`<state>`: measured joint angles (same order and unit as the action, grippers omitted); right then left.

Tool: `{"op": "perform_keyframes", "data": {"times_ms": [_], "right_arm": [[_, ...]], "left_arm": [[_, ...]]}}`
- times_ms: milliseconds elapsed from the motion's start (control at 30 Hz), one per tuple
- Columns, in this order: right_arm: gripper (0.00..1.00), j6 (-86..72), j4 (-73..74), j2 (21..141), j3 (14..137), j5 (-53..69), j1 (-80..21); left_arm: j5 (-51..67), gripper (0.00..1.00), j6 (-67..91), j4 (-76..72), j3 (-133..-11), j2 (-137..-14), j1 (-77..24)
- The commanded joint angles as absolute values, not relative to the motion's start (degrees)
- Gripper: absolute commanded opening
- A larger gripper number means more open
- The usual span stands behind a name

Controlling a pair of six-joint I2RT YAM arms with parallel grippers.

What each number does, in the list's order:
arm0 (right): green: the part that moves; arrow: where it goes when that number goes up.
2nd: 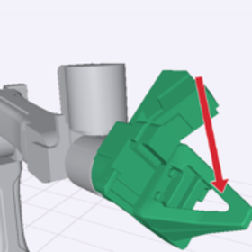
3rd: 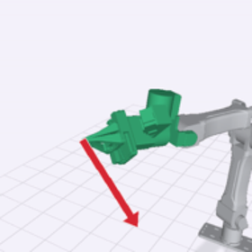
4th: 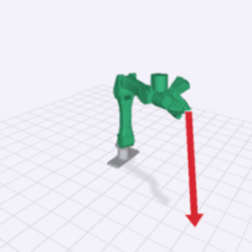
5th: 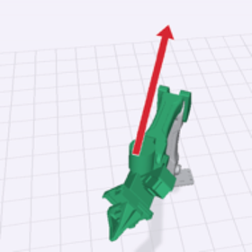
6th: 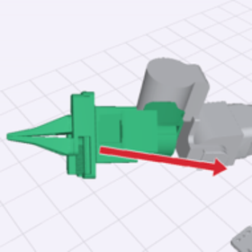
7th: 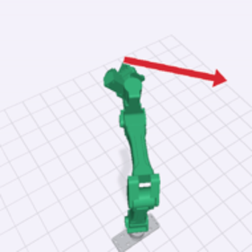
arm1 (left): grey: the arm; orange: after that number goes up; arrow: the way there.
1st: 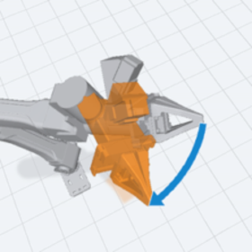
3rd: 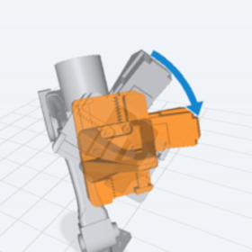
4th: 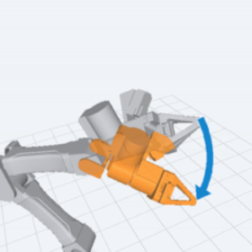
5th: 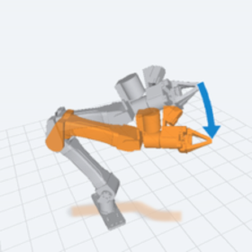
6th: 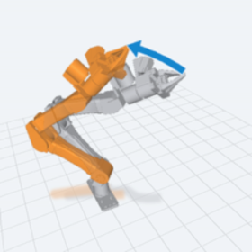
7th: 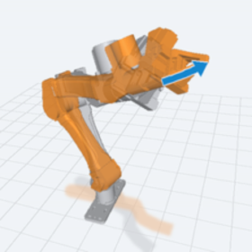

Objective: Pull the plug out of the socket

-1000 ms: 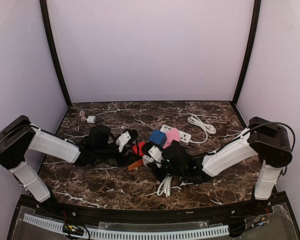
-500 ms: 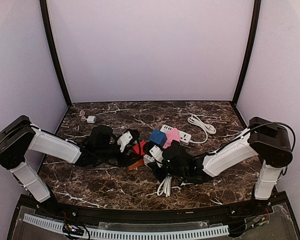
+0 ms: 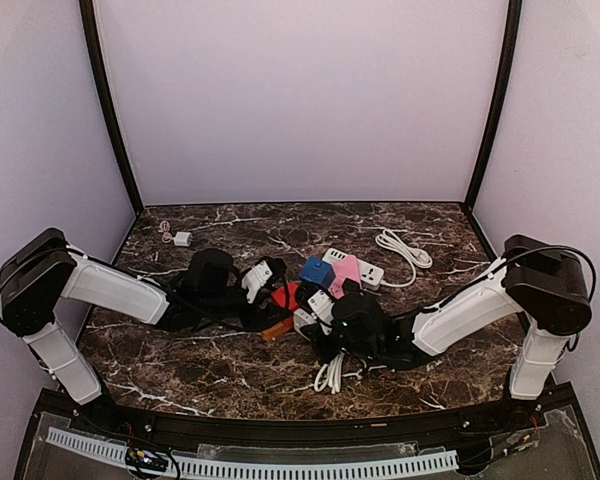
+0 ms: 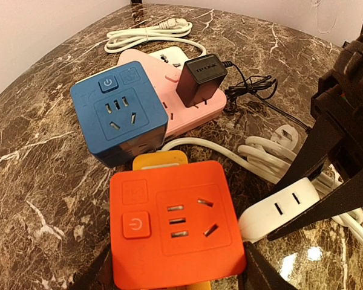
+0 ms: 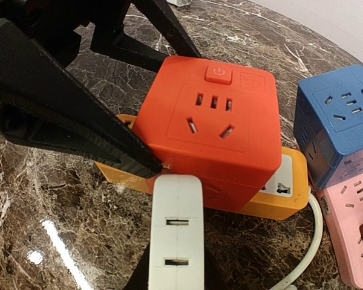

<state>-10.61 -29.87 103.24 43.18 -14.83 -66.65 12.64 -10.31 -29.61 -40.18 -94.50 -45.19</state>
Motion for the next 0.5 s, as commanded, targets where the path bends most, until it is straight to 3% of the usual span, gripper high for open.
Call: {"op": "perform_keyframes", "data": {"times_ms": [0,467], "right_arm": [[0.0,-12.62,-28.06,101.91,40.47,-12.4,-68.29],[0.0,-12.61,-27.44,96.38,37.83,-12.33,-68.4]], "left_arm": [[1.28,0.19,-11.2,-23.04,-40.6,-96.79,-43.42],[2.46,0.2,-11.44,-21.68,-41.14,-96.69,-43.42]]}}
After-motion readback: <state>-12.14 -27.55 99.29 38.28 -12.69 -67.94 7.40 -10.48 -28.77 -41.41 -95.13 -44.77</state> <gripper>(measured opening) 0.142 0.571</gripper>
